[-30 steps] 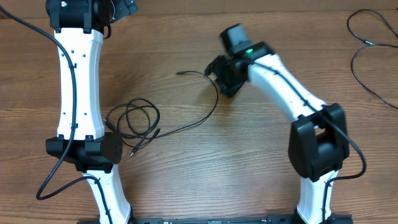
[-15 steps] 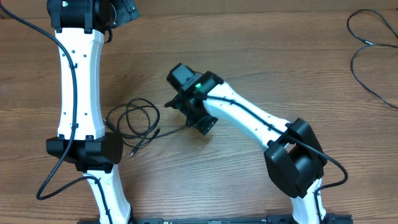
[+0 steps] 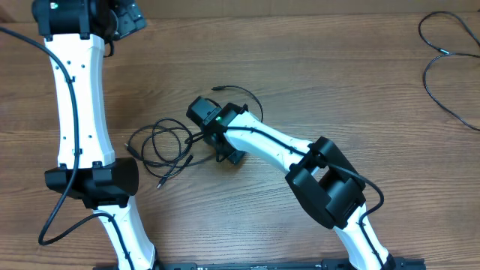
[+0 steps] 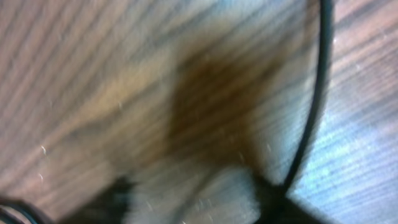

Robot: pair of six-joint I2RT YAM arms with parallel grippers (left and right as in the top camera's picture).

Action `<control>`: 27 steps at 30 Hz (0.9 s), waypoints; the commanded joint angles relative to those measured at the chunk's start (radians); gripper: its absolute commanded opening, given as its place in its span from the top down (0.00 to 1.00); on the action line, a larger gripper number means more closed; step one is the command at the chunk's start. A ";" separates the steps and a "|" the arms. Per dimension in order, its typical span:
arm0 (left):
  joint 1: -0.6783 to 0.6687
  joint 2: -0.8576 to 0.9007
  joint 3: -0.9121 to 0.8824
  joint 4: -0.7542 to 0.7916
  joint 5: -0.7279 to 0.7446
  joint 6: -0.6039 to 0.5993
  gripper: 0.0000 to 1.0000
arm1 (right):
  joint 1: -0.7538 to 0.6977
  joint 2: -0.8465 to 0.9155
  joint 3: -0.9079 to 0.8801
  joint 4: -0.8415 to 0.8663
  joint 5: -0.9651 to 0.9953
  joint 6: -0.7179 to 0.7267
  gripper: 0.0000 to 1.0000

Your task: Untangle cables

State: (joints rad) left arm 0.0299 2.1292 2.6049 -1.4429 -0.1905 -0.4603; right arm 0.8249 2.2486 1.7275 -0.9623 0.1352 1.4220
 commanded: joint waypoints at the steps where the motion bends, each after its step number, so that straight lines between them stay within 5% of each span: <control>1: 0.004 -0.028 0.024 -0.005 0.022 0.020 0.00 | -0.038 0.020 -0.007 0.007 0.052 0.010 0.96; 4: 0.004 -0.028 0.023 -0.008 0.042 0.020 0.00 | -0.087 0.013 -0.002 0.006 0.054 -0.048 0.96; 8: 0.004 -0.028 0.023 -0.016 0.080 0.021 0.00 | -0.189 -0.032 0.058 0.011 0.084 -0.500 0.96; 15: 0.003 -0.028 0.023 -0.018 0.216 0.092 0.00 | -0.411 -0.233 0.356 -0.019 0.111 -1.086 0.96; 18: 0.002 -0.028 0.023 -0.018 0.251 0.112 0.00 | -0.486 -0.298 0.528 -0.051 0.074 -1.215 0.96; 27: -0.049 -0.026 0.022 -0.027 0.807 0.540 0.00 | -0.623 -0.358 0.874 0.020 -0.044 -1.537 0.97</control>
State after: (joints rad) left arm 0.0242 2.1292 2.6049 -1.4601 0.3065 -0.1703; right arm 0.2214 1.8668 2.5500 -0.9646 0.1078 0.0643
